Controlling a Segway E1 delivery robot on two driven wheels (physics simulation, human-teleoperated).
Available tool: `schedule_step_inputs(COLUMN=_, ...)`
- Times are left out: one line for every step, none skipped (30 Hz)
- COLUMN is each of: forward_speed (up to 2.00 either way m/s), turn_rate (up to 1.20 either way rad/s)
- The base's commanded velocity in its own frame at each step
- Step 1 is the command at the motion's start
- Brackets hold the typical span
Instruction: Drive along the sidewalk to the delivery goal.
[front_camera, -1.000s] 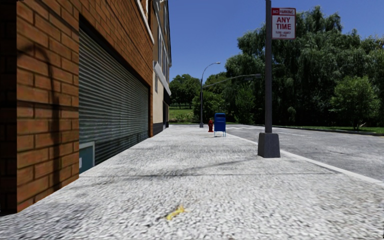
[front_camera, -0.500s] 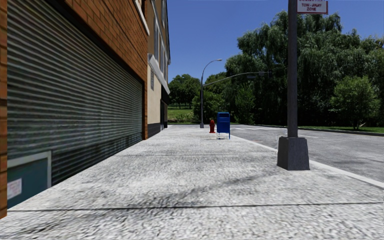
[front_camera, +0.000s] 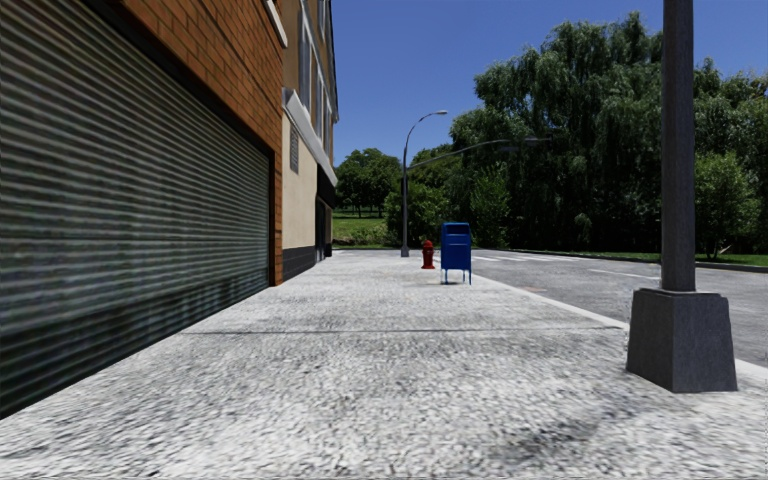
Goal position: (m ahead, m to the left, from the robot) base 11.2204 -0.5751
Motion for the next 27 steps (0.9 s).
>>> schedule_step_inputs(forward_speed=2.0, turn_rate=0.0)
schedule_step_inputs(forward_speed=2.0, turn_rate=0.0)
schedule_step_inputs(forward_speed=2.0, turn_rate=0.0)
schedule_step_inputs(forward_speed=2.0, turn_rate=0.0)
schedule_step_inputs(forward_speed=2.0, turn_rate=0.0)
schedule_step_inputs(forward_speed=2.0, turn_rate=0.0)
schedule_step_inputs(forward_speed=2.0, turn_rate=0.0)
schedule_step_inputs(forward_speed=2.0, turn_rate=0.0)
schedule_step_inputs(forward_speed=2.0, turn_rate=0.0)
schedule_step_inputs(forward_speed=2.0, turn_rate=0.0)
schedule_step_inputs(forward_speed=2.0, turn_rate=0.0)
schedule_step_inputs(forward_speed=2.0, turn_rate=0.0)
schedule_step_inputs(forward_speed=2.0, turn_rate=0.0)
schedule_step_inputs(forward_speed=2.0, turn_rate=0.0)
schedule_step_inputs(forward_speed=2.0, turn_rate=0.0)
schedule_step_inputs(forward_speed=2.0, turn_rate=0.0)
schedule_step_inputs(forward_speed=2.0, turn_rate=0.0)
schedule_step_inputs(forward_speed=2.0, turn_rate=0.0)
schedule_step_inputs(forward_speed=2.0, turn_rate=0.0)
schedule_step_inputs(forward_speed=2.0, turn_rate=0.0)
schedule_step_inputs(forward_speed=2.0, turn_rate=0.0)
schedule_step_inputs(forward_speed=2.0, turn_rate=-0.03)
schedule_step_inputs(forward_speed=2.0, turn_rate=-0.09)
schedule_step_inputs(forward_speed=2.0, turn_rate=-0.09)
schedule_step_inputs(forward_speed=2.0, turn_rate=-0.12)
schedule_step_inputs(forward_speed=2.0, turn_rate=-0.15)
schedule_step_inputs(forward_speed=2.0, turn_rate=-0.16)
